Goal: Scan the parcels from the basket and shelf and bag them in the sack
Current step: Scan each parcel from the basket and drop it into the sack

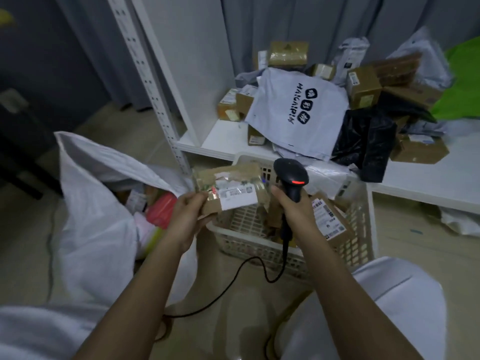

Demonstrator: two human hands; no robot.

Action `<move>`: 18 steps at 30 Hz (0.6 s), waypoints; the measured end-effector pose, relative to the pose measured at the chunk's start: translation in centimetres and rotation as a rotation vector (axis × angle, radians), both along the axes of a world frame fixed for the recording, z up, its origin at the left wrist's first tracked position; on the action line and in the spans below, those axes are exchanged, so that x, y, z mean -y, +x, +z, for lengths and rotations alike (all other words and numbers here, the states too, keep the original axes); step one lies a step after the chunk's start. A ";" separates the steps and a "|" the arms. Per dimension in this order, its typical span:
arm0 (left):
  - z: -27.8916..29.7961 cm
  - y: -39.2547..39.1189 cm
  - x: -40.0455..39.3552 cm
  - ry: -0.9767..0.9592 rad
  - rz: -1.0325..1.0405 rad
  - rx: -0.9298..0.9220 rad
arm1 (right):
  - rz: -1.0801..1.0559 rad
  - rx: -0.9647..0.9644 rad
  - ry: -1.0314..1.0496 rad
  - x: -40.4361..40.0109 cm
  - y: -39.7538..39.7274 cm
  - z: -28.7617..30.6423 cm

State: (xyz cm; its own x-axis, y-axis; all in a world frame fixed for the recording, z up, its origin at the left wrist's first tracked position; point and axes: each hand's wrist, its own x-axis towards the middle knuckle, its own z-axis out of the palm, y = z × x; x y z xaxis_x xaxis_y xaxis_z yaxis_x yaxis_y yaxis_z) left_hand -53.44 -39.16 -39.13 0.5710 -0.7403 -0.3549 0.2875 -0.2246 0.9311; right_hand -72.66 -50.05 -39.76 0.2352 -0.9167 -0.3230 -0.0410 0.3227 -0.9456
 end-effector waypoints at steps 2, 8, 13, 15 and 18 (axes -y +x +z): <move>0.5 0.5 -1.4 -0.006 0.027 0.055 | 0.079 -0.046 0.012 -1.7 0.7 0.0; 2.1 2.1 -5.0 0.049 0.026 -0.100 | 0.091 -0.029 -0.132 -5.4 2.9 1.8; 2.8 3.5 -7.6 0.136 -0.003 -0.124 | 0.157 0.038 -0.189 -6.8 4.7 3.1; 2.6 3.4 -8.4 0.164 0.008 -0.066 | 0.138 0.045 -0.216 -7.7 5.4 3.4; 2.1 3.2 -9.3 0.041 0.024 0.043 | 0.086 0.073 -0.198 -8.9 6.6 3.4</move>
State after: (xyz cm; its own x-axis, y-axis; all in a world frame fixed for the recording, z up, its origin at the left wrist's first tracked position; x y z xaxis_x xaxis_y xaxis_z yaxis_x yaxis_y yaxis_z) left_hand -50.29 -29.86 -37.04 0.6038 -0.7115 -0.3595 0.2534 -0.2563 0.9328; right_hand -66.07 -41.14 -36.37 0.3310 -0.9362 -0.1179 0.0107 0.1287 -0.9916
